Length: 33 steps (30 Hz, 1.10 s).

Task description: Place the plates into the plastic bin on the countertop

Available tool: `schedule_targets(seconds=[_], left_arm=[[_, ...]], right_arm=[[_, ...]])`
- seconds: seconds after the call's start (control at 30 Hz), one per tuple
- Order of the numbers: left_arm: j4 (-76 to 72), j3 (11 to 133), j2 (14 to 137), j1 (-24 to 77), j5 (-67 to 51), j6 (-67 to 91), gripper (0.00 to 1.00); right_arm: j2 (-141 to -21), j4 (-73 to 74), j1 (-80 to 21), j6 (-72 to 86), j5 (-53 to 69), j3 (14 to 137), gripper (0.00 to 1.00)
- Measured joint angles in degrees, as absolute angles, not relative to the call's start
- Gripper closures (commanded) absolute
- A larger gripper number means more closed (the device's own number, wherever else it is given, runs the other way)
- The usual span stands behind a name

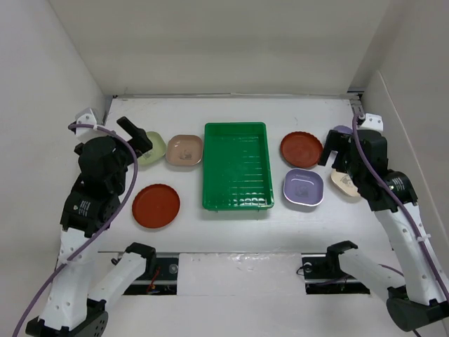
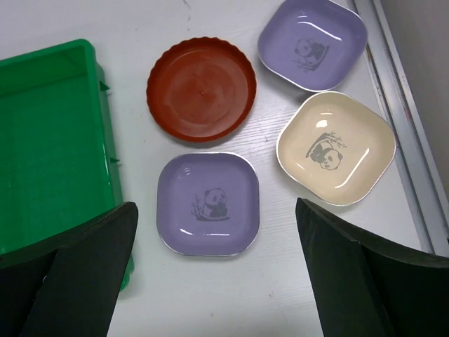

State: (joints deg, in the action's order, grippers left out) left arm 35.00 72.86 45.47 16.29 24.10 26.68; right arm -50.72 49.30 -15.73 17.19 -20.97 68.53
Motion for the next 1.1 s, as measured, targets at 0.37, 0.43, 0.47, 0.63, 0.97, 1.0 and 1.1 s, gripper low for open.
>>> schedule_targets(seconds=[0.37,0.43,0.47,0.63,0.97,1.0,1.1], left_arm=[[29.1,63.4,43.0,16.3,22.0,29.3,0.00],[27.2,61.5,42.1,16.3,21.3,29.5,0.00],[26.3,60.6,41.8,16.3,21.0,29.5,0.00],[23.1,56.6,42.1,16.3,19.6,29.2,0.00],[22.8,56.4,47.4,16.3,17.7,27.9,0.00],[22.7,56.2,47.1,16.3,17.4,27.8,0.00],[22.4,56.2,46.7,16.3,16.2,27.4,0.00]], right_arm=[[-56.8,47.4,-13.4,21.3,-22.2,68.2,0.00],[-60.3,45.0,-12.5,21.8,-21.3,66.8,0.00],[-62.0,43.5,-12.2,21.9,-20.8,65.7,0.00],[-72.4,39.3,-9.5,22.8,-17.8,62.6,0.08],[-95.4,29.8,-2.4,24.9,-12.6,63.7,0.17],[-96.0,29.5,-2.2,24.9,-12.3,63.7,0.19],[-99.2,29.0,-1.0,25.4,-11.2,65.8,0.23]])
